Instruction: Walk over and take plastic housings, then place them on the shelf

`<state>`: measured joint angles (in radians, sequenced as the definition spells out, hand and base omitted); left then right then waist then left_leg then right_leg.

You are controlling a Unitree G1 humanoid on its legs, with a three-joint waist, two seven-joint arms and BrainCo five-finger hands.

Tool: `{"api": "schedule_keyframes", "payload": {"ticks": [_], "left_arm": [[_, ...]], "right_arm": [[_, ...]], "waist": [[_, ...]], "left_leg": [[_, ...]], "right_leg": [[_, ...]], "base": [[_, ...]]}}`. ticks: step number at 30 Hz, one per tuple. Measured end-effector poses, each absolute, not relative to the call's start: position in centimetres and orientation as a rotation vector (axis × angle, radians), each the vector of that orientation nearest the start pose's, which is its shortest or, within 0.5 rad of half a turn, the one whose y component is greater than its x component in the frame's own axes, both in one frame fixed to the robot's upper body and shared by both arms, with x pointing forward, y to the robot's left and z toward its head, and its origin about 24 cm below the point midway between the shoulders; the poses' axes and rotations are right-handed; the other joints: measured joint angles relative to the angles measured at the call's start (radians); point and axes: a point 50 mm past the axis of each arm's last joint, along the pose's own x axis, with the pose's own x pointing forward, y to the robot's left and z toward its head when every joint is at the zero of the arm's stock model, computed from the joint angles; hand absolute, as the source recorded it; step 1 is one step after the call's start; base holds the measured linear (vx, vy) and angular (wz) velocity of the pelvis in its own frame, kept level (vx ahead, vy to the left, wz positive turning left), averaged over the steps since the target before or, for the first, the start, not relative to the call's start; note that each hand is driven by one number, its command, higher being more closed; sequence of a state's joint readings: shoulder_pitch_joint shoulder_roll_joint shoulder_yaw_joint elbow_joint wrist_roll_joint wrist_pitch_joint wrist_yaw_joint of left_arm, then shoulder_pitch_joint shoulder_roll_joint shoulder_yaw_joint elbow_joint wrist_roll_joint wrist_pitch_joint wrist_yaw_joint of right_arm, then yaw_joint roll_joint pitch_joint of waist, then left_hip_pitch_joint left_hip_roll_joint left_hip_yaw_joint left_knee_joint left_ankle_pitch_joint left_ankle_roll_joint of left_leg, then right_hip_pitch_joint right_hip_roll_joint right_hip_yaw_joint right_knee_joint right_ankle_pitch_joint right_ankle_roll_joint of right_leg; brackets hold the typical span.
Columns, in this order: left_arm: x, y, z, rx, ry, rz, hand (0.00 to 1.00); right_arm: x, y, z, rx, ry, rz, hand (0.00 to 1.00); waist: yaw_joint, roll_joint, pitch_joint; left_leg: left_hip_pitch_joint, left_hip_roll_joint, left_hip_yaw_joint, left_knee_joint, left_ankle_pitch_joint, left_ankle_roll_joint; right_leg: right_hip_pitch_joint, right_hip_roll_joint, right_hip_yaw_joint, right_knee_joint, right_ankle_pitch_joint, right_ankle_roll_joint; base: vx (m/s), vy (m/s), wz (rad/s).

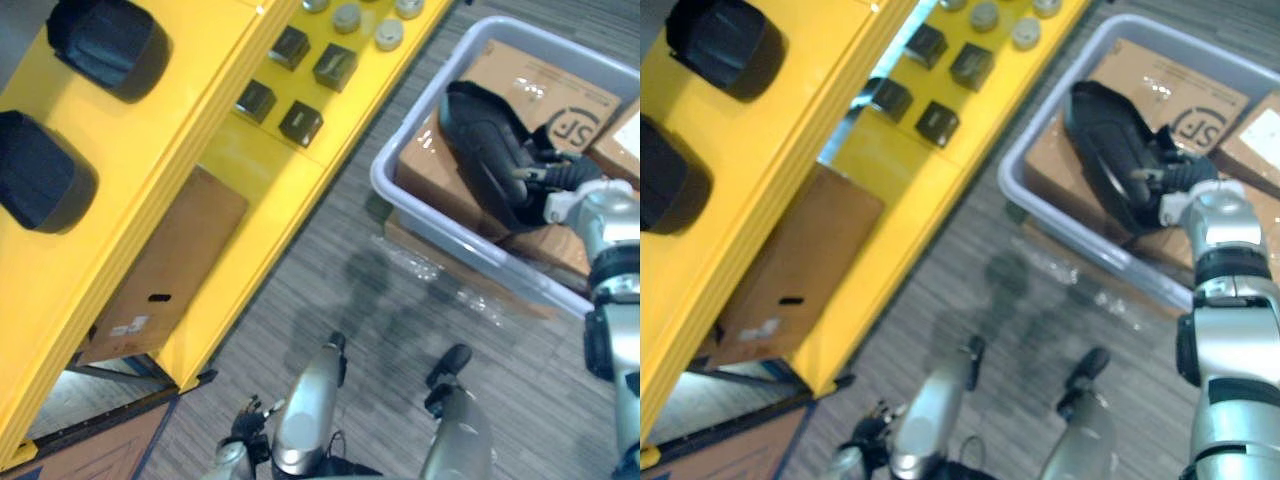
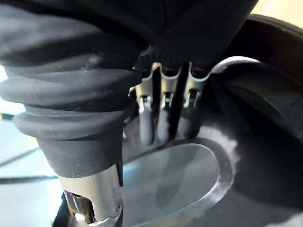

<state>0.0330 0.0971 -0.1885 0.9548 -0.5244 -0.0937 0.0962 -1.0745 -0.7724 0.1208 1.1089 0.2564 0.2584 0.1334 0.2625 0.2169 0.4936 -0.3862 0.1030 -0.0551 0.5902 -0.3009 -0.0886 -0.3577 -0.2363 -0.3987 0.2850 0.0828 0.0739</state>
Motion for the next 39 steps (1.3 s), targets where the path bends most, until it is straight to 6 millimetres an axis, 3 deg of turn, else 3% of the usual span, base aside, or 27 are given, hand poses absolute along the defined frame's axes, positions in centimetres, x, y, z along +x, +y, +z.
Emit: {"api": "schedule_keyframes", "payload": {"ticks": [8, 13, 18, 20, 26, 28, 32, 35, 39], "left_arm": [[14.0, 16.8, -14.3, -0.274, 0.894, 0.249, 0.00], [14.0, 16.8, -14.3, -0.272, 0.896, 0.253, 0.00], [14.1, 16.8, -14.2, -0.274, 0.893, 0.252, 0.00], [14.3, 17.1, -14.0, -0.282, 0.875, 0.264, 0.00], [14.4, 17.9, -13.8, -0.294, 0.858, 0.301, 0.00], [14.5, 18.2, -13.8, -0.296, 0.856, 0.310, 0.00], [14.4, 18.2, -13.8, -0.296, 0.856, 0.312, 0.00], [14.4, 18.2, -13.8, -0.293, 0.854, 0.314, 0.00], [14.2, 18.0, -14.0, -0.281, 0.859, 0.312, 0.00]], "right_arm": [[37.6, -33.8, 20.2, -0.403, 0.226, -0.304, 0.00], [38.0, -33.1, 21.5, -0.485, 0.089, -0.266, 0.00], [37.9, -30.7, 26.3, -0.528, -0.277, -0.211, 0.00], [37.3, -29.5, 28.6, -0.436, -0.465, -0.135, 0.00], [35.8, -28.9, 31.5, -0.176, -0.682, 0.042, 0.00], [35.5, -29.1, 31.9, -0.167, -0.709, 0.035, 0.00], [35.5, -29.6, 31.6, -0.336, -0.672, -0.225, 0.00], [35.9, -31.4, 29.8, -0.430, -0.538, -0.456, 0.00], [36.2, -33.4, 27.5, -0.462, -0.394, -0.629, 0.00]], "waist": [[-0.001, -0.003, 0.002], [-0.002, -0.003, 0.002], [-0.003, -0.005, 0.003], [-0.007, -0.015, 0.011], [-0.011, -0.037, 0.025], [-0.015, -0.041, 0.028], [-0.028, -0.044, 0.030], [-0.028, -0.045, 0.031], [-0.026, -0.045, 0.031]], "left_leg": [[-0.003, 0.010, 0.009, 0.010, -0.010, -0.001], [-0.016, 0.010, 0.008, 0.011, -0.009, -0.001], [-0.017, 0.009, 0.009, 0.011, -0.009, -0.001], [-0.017, 0.008, 0.009, 0.011, -0.009, -0.001], [-0.016, 0.007, 0.009, 0.014, -0.009, -0.001], [-0.017, 0.006, 0.009, 0.015, -0.009, -0.001], [-0.017, 0.006, 0.011, 0.015, -0.009, -0.001], [-0.023, 0.008, 0.012, 0.016, -0.010, -0.001], [-0.040, 0.010, 0.011, 0.023, -0.010, -0.001]], "right_leg": [[-0.001, 0.013, 0.008, -0.013, 0.007, -0.001], [-0.013, 0.013, 0.007, -0.016, 0.010, -0.001], [-0.015, 0.013, 0.008, -0.013, 0.010, -0.001], [-0.015, 0.013, 0.008, -0.012, 0.010, -0.001], [-0.014, 0.010, 0.010, -0.006, 0.010, -0.001], [-0.014, 0.011, 0.011, -0.005, 0.010, -0.001], [-0.011, 0.013, 0.014, -0.011, 0.016, -0.001], [-0.011, 0.019, 0.014, -0.026, 0.025, -0.001], [-0.014, 0.027, 0.013, -0.052, 0.044, -0.001]], "base": [[-0.01, 0.036, -0.05], [0.00, 0.039, 0.00], [0.00, 0.033, 0.00], [-0.01, 0.044, 0.00], [-0.02, 0.041, 0.01], [0.00, 0.000, 0.00], [0.00, 0.000, -0.01], [0.00, 0.000, -0.03], [-0.01, 0.045, -0.02]]}}
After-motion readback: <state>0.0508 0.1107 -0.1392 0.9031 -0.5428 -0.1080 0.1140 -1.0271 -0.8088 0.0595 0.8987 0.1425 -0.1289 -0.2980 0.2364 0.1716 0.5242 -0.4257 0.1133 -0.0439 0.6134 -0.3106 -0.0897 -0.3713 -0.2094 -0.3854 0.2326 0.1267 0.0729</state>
